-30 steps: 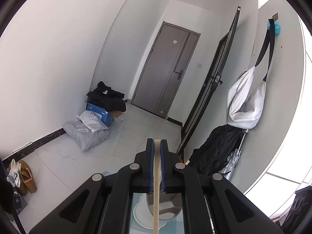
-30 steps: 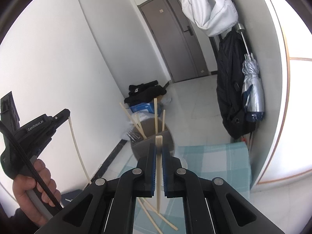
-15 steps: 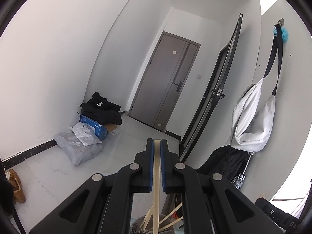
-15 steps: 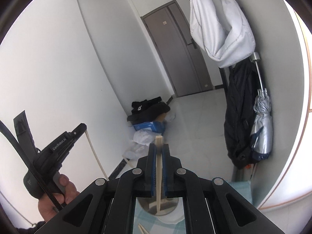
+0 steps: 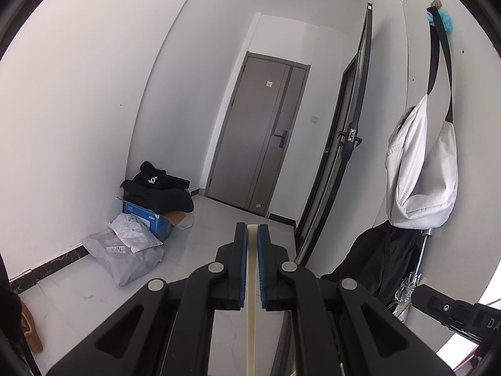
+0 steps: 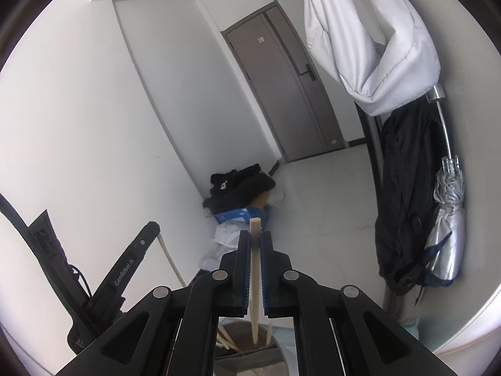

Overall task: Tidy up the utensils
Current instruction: 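Lift and carry both chopsticks with both grippers over the white holder, then open the left gripper over the holder while the right gripper releases its chopstick into it, then move both tools back over the last two chopsticks on the cloth, then grasp a wooden chopstick on the cloth with the right gripper, then grasp the last chopstick with the left gripper while the right gripper holds its chopstick, then lift and carry both chopsticks with both grippers over the white holder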

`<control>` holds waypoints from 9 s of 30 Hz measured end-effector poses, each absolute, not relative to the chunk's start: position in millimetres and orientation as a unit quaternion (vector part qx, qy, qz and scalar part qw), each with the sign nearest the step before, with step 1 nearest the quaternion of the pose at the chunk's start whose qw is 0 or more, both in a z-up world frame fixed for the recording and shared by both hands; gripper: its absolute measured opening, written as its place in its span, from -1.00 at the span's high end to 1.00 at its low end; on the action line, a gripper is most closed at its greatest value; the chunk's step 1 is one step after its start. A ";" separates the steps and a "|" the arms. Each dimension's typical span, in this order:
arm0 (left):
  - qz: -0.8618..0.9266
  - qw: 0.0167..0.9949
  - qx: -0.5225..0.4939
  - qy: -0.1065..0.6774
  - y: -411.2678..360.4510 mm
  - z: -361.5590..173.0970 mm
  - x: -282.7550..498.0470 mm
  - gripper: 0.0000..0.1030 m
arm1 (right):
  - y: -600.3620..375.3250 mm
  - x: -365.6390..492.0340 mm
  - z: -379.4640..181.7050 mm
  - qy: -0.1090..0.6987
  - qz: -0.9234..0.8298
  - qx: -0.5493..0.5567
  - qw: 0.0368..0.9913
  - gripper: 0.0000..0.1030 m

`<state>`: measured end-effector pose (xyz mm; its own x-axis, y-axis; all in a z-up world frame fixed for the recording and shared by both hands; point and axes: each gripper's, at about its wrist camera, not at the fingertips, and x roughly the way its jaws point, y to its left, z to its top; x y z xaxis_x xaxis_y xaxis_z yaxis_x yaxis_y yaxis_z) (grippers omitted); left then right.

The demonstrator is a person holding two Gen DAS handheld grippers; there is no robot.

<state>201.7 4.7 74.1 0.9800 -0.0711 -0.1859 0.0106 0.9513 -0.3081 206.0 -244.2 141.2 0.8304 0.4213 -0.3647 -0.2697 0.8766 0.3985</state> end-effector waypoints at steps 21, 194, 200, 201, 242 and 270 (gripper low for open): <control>-0.080 0.987 -0.071 0.117 -11.6 46.0 192.8 0.94 | -217.0 216.0 85.8 0.284 0.215 0.125 0.926 0.90; 0.053 0.820 -0.195 0.536 58.3 -117.9 99.2 -0.96 | -208.3 129.0 -59.7 0.459 0.227 0.126 0.849 0.93; 0.059 0.807 -0.147 0.569 38.8 -130.9 108.1 -0.83 | -222.3 121.4 -39.8 0.429 0.226 0.144 0.863 0.93; 0.064 0.806 -0.140 0.571 37.5 -132.0 109.6 -0.80 | -224.6 121.6 -38.7 0.425 0.224 0.145 0.865 0.93; 0.011 0.926 -0.184 0.329 11.2 -20.4 80.3 0.95 | -235.6 79.0 -7.2 0.349 0.210 0.135 0.903 0.94; -0.030 0.935 -0.235 0.264 40.8 27.1 45.1 0.95 | -240.1 23.9 19.4 0.296 0.169 0.138 0.930 0.94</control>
